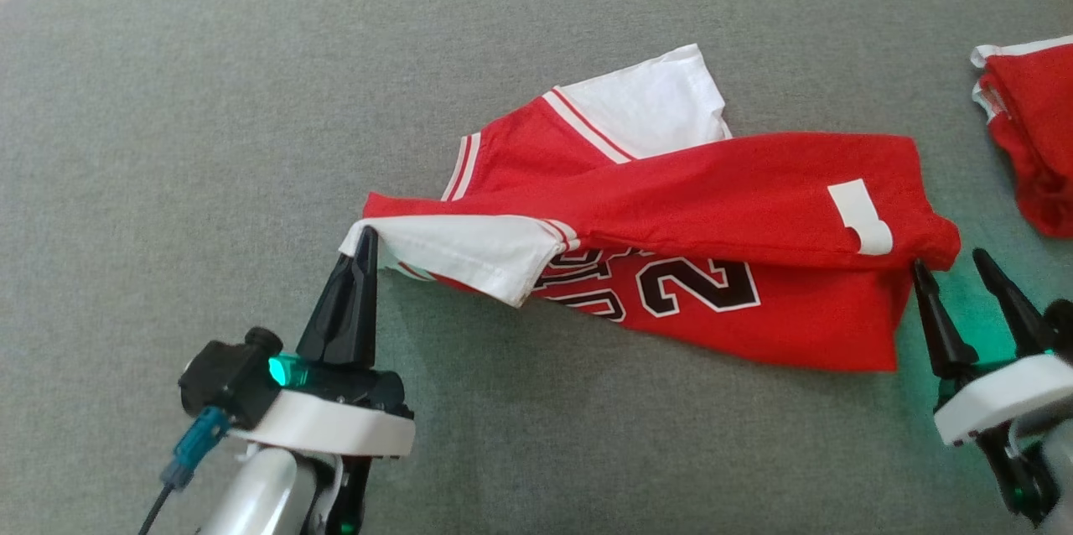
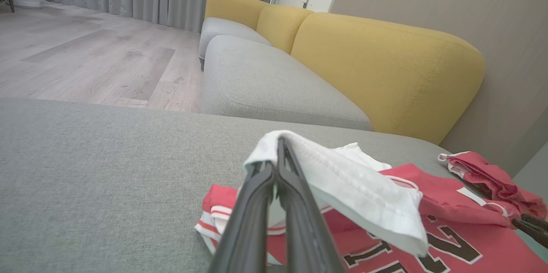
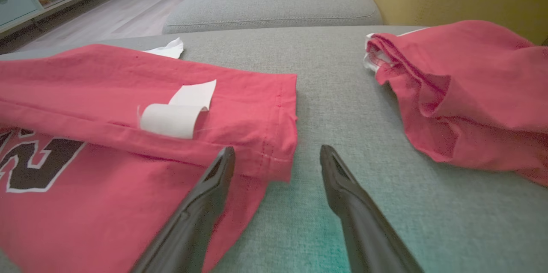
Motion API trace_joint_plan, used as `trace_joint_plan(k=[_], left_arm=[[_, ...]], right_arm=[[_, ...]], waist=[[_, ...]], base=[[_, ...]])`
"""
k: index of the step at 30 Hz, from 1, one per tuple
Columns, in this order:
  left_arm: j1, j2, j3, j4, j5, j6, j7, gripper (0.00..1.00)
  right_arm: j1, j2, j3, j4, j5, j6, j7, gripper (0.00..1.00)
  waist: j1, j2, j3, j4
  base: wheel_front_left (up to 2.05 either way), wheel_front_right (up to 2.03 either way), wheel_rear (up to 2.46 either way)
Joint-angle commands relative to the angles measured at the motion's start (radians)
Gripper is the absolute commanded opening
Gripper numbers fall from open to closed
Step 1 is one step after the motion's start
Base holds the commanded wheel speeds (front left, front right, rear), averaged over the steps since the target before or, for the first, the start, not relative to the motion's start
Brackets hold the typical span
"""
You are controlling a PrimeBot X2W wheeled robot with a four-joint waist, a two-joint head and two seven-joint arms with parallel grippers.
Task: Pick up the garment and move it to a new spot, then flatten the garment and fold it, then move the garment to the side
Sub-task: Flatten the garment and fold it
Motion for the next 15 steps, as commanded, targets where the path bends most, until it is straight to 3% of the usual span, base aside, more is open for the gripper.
trace_joint_plan(k=[1,8,10,11,14,15], left_arm=[[-0.039,0.019,0.035,-0.031,0.005,0.003,-0.002,0.0],[-0.051,0.022,0.035,-0.026,0.004,0.006,-0.004,0.0],[-0.053,0.022,0.033,-0.025,0.003,0.007,-0.003,0.0],[-0.053,0.022,0.033,-0.025,0.003,0.008,-0.003,0.0],[-0.056,0.022,0.033,-0.025,0.0,0.01,-0.001,0.0],[-0.058,0.022,0.033,-0.025,-0.001,0.01,-0.002,0.0]], right_arm=[[-0.016,-0.04,0.018,-0.018,0.007,-0.001,-0.004,1.0],[-0.052,-0.075,0.109,0.005,0.08,-0.001,-0.004,0.99],[-0.058,-0.082,0.14,0.011,0.113,-0.001,-0.004,0.93],[-0.062,-0.086,0.152,0.015,0.126,-0.001,-0.004,0.85],[-0.073,-0.099,0.184,0.019,0.154,-0.001,-0.004,0.31],[-0.077,-0.102,0.193,0.016,0.161,-0.001,-0.004,0.0]], waist=[[-0.0001,0.0,0.001,0.001],[-0.0001,0.0,0.008,0.004],[-0.0001,0.0,0.009,0.005],[-0.0001,0.0,0.009,0.004],[-0.0001,0.0,0.009,0.005],[-0.0001,0.0,0.008,0.004]], base=[[0.0,0.0,0.0],[0.0,0.0,0.0],[0.0,0.0,0.0],[0.0,0.0,0.0],[0.0,0.0,0.0],[0.0,0.0,0.0]])
